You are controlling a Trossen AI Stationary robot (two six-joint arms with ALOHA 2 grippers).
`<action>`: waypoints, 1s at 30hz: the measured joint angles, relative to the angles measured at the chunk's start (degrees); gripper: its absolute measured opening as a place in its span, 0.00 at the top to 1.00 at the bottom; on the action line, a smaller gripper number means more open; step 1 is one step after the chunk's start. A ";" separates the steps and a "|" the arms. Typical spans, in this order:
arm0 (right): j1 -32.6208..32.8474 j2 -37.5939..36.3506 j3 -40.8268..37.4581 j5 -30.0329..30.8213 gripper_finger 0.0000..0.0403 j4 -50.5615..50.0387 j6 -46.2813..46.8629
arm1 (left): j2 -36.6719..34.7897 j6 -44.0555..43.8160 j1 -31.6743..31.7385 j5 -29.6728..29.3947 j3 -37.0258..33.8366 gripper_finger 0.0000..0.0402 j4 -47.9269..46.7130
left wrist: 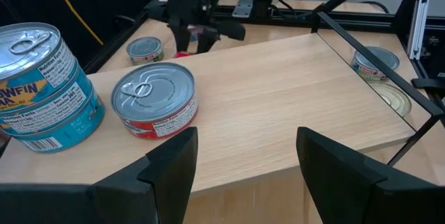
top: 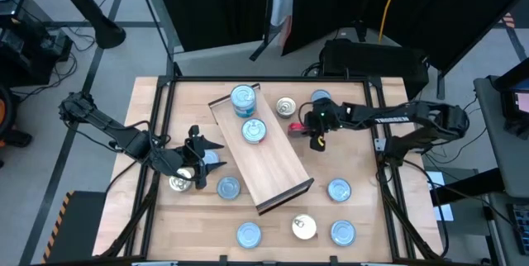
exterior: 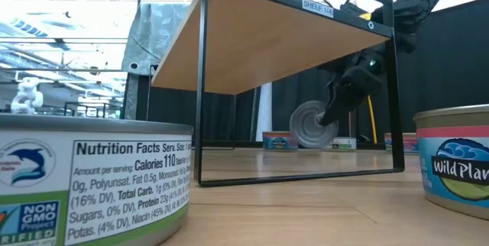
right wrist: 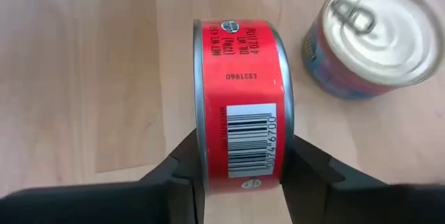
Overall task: Stack canned seafood by type on shelf
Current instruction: Stack the red tuna can on top of the red tuna can on the shelf
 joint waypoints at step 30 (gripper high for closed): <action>4.33 -13.65 12.22 -9.10 0.66 21.23 39.14 | -0.02 5.68 0.00 -1.41 0.02 0.39 3.75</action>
